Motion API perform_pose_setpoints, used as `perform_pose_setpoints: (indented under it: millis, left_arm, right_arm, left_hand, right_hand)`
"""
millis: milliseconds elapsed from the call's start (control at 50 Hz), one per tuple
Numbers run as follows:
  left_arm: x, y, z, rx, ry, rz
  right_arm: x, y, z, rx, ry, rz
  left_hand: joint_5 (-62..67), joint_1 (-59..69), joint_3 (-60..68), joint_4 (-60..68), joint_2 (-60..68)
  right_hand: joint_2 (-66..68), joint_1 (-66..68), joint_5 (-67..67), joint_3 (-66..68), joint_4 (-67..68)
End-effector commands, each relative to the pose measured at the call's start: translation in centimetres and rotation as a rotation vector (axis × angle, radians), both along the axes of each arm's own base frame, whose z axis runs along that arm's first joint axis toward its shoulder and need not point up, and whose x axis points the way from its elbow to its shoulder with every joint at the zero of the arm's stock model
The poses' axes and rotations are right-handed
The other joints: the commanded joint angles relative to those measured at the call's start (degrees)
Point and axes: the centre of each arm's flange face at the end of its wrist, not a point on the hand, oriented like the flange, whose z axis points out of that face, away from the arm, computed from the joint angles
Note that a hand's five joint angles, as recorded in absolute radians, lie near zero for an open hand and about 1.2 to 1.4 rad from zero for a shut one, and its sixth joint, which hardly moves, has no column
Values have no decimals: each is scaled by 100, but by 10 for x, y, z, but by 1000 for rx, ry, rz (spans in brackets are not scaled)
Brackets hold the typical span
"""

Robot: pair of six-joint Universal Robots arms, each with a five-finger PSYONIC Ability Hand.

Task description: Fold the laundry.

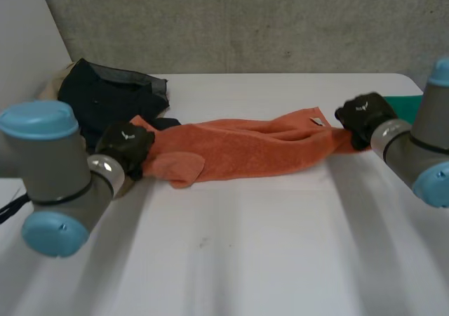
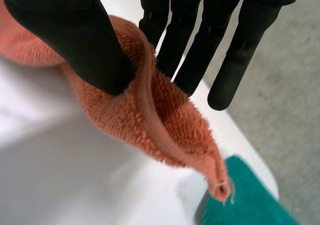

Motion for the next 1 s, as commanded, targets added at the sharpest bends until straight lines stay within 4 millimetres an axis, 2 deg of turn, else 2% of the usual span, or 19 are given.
perform_pose_setpoints:
  millis: [20,80,100,140,160,180,220,360,460,560,640,740,800,840,860,880,900,920,1000]
  left_arm:
    - [3,61,-10,89,-60,-92]
    - [1,85,-11,109,-72,-149]
    - [-2,100,-11,111,-78,-198]
    - [-3,109,-9,105,-87,-227]
    - [-3,114,-6,87,-95,-242]
    - [-3,113,-3,71,-99,-239]
    - [0,107,5,35,-101,-211]
    - [4,54,53,-93,37,-45]
    - [-2,25,60,-50,162,5]
    - [-14,4,45,59,232,0]
    - [-29,-8,18,177,241,-34]
    - [-47,-15,-9,253,226,-76]
    - [-60,-7,-26,328,224,-123]
    - [-68,0,-34,371,224,-162]
    - [-73,4,-35,383,227,-186]
    - [-79,9,-37,396,222,-215]
    - [-81,10,-36,391,218,-221]
    - [-83,8,-34,377,215,-216]
    - [-69,-23,-14,202,185,-33]
  right_arm:
    - [25,12,42,-91,-25,78]
    - [34,20,58,-134,-43,114]
    - [39,26,66,-157,-55,148]
    - [45,33,76,-185,-70,187]
    - [51,41,86,-215,-86,237]
    - [53,44,88,-223,-91,253]
    - [59,56,100,-259,-109,313]
    - [63,89,142,-397,-173,449]
    - [57,103,173,-472,-257,468]
    - [50,115,202,-503,-371,473]
    - [44,127,225,-509,-482,500]
    - [40,136,240,-502,-552,532]
    - [36,134,243,-497,-576,526]
    - [33,131,244,-499,-578,512]
    - [32,128,243,-499,-577,505]
    - [28,120,241,-495,-571,484]
    - [26,116,238,-490,-568,472]
    - [26,112,236,-484,-565,464]
    - [22,87,218,-445,-542,414]
  left_hand:
    - [1340,1463,1208,1141,1151]
    - [1340,1463,1208,1141,1151]
    - [659,782,527,460,470]
    - [-1505,-1382,-1637,-1704,-1694]
    - [-3782,-3659,-3914,-3981,-3971]
    - [-4838,-4714,-4970,-5037,-5026]
    - [-5660,-5537,-5792,-5859,-5849]
    - [-5660,-5537,-5792,-5859,-5849]
    - [-5660,-5537,-5792,-5859,-5849]
    - [-5660,-5537,-5792,-5859,-5849]
    - [-5660,-5537,-5792,-5859,-5849]
    - [-5660,-5537,-5792,-5859,-5849]
    - [-5660,-5537,-5792,-5859,-5849]
    - [-4804,-4681,-4936,-5003,-4993]
    - [-3749,-3625,-3881,-3948,-3938]
    - [-807,-684,-939,-1006,-996]
    - [721,844,589,522,532]
    - [1334,1457,1202,1135,1145]
    - [1340,1463,1208,1141,1151]
  right_hand:
    - [1240,1668,1439,1190,1158]
    - [1240,1668,1439,1190,1158]
    - [1240,1668,1439,1190,1158]
    - [1240,1668,1439,1190,1158]
    - [1240,1668,1439,1190,1158]
    - [1240,1668,1439,1190,1158]
    - [1240,1668,1439,1190,1158]
    - [1240,1668,1439,1190,1158]
    - [1240,1668,1439,1190,1158]
    - [1240,1668,1439,1190,1158]
    - [1240,1668,1439,1190,1158]
    - [1240,1668,1439,1190,1158]
    - [1240,1668,1439,1190,1158]
    - [1240,1668,1439,1190,1158]
    - [1240,1668,1439,1190,1158]
    - [1240,1668,1439,1190,1158]
    - [1240,1668,1439,1190,1158]
    - [1240,1668,1439,1190,1158]
    - [1240,1668,1439,1190,1158]
